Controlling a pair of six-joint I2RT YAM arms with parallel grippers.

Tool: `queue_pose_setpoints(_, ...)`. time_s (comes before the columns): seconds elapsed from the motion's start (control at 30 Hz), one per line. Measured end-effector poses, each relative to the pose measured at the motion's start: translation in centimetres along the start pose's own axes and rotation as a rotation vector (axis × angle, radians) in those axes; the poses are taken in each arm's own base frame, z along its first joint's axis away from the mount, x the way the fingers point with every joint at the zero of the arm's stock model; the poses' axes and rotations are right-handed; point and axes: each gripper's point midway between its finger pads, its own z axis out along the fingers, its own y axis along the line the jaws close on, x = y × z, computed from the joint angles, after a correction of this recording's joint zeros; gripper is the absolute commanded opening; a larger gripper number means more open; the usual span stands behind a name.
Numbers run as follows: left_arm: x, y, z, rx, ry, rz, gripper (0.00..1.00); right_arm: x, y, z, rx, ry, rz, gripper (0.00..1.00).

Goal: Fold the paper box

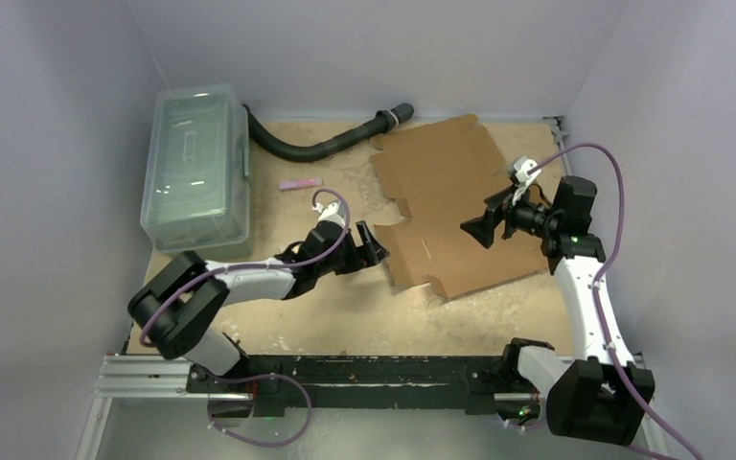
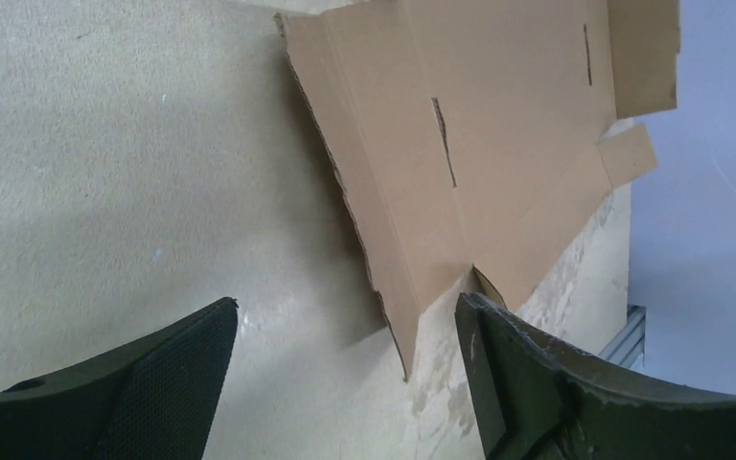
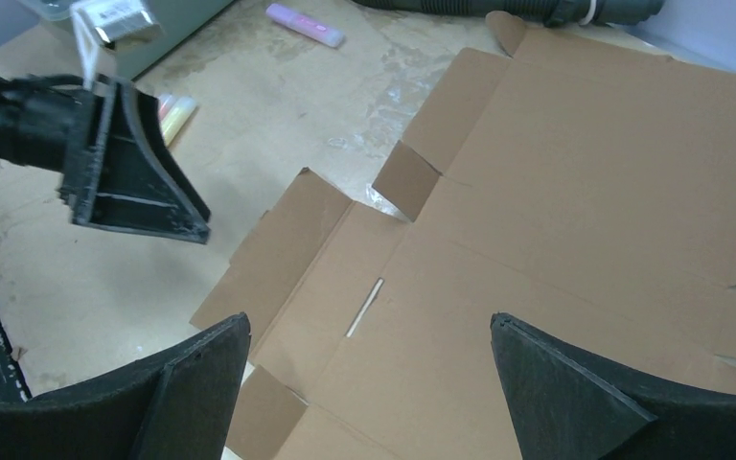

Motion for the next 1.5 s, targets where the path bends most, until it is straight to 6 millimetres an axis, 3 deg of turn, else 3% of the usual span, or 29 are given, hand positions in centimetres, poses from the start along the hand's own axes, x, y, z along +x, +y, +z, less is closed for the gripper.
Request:
queue_pose_setpoints(0.2,1.2,1.1,3.8,-0.040,0.018,-0.052,0.65,0.3,0.2,0.3,-0.029,-0.002,0.006,0.99)
queue_pose_setpoints(0.3,1.0,0.2,5.4,-0.027,0.007,-0.067,0.55,0.3,0.3,0.3,-0.037,-0.006,0.002,0.99)
queue_pose_setpoints(0.37,0.7,-0.1,6.2,-0.026,-0.006,-0.072,0.34,0.2,0.4,0.3,-0.044,-0.008,0.002,0.99)
queue_pose_setpoints(0.4,0.6,-0.2,6.6,-0.030,-0.010,-0.072,0.10,0.2,0.5,0.3,-0.047,-0.009,0.002,0.99)
queue_pose_setpoints(0.43,0.5,-0.3,6.8,-0.032,-0.014,-0.076,0.00,0.2,0.5,0.3,-0.049,-0.010,0.001,0.99)
queue_pose_setpoints(0.67,-0.5,-0.4,6.7,-0.074,-0.058,-0.052,0.00,0.2,0.5,0.4,-0.049,-0.011,-0.010,0.99)
queue_pose_setpoints(0.73,-1.1,-0.4,5.4,-0.096,-0.081,-0.025,0.00,0.3,0.5,0.4,-0.050,-0.010,-0.016,0.99)
queue_pose_setpoints(0.9,-3.3,-0.3,-0.4,-0.124,-0.173,0.038,0.00,0.4,0.5,0.4,-0.054,-0.009,-0.038,0.99)
queue_pose_setpoints(1.07,-3.5,2.3,-3.7,-0.211,-0.196,0.122,0.00,0.6,0.4,0.3,-0.053,-0.004,-0.058,0.99)
queue_pose_setpoints(1.33,-1.8,6.2,-5.0,-0.357,-0.098,0.275,0.00,1.4,-1.1,0.4,0.017,0.036,-0.065,0.99)
queue_pose_setpoints(1.5,-3.3,5.2,-5.3,-0.380,-0.067,0.432,0.00,2.6,-4.1,1.6,0.038,0.138,-0.011,0.99)
